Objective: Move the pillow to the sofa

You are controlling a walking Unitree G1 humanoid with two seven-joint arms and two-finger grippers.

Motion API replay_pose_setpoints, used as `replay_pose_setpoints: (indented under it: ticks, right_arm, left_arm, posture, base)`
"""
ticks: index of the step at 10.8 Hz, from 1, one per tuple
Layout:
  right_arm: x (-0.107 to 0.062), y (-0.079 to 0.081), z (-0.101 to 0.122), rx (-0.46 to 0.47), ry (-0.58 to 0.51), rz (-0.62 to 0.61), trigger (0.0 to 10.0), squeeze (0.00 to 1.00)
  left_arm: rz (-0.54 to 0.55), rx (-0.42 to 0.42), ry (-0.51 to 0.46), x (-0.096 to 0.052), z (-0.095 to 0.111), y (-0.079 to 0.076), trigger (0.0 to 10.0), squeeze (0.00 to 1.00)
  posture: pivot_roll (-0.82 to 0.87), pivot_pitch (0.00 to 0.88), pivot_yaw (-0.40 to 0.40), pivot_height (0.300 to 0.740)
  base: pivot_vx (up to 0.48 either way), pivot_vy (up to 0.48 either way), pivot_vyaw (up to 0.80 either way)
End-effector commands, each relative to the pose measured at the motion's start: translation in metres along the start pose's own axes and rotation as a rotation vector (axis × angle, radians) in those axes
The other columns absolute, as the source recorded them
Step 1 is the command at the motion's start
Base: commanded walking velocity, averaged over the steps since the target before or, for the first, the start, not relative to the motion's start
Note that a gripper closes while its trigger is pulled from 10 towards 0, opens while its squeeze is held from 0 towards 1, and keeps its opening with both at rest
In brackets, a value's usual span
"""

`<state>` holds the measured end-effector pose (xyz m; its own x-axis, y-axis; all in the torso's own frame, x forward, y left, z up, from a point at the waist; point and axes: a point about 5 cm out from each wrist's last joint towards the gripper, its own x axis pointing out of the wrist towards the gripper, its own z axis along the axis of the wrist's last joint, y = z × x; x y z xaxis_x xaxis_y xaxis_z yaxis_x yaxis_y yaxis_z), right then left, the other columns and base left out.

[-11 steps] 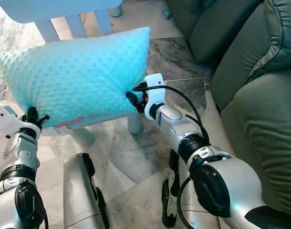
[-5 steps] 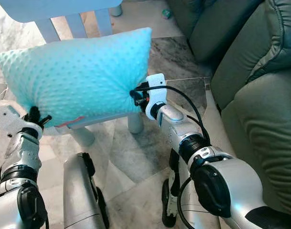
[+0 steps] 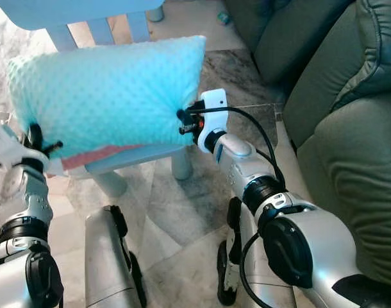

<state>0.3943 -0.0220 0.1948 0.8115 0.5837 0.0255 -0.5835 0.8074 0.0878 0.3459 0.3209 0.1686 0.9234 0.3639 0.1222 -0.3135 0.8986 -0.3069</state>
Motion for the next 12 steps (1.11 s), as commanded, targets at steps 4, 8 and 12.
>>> replay_pose_setpoints:
  ticks: [4,8,12]
  right_arm:
    - [-0.001,-0.003,0.014,-0.041,-0.086,0.041,0.0,0.0]
    - [-0.016,-0.019,0.015,-0.125,-0.218,-0.001,0.0,0.0]
    - [-0.047,-0.048,0.009,-0.177,-0.303,-0.152,0.0,0.0]
  left_arm:
    - [-0.046,0.137,-0.127,-0.017,0.012,-0.007,0.0,0.0]
    - [-0.056,0.131,-0.201,-0.05,0.016,-0.031,0.0,0.0]
    - [-0.052,0.114,-0.126,-0.103,-0.008,-0.047,0.0,0.0]
  posture:
    - [0.0,0.279,-0.035,0.495]
    - [-0.06,0.135,0.0,0.495]
    - [-0.1,0.0,0.012,0.495]
  base:
    - [0.0,0.0,0.0]
    - [0.0,0.0,0.0]
    - [0.0,0.0,0.0]
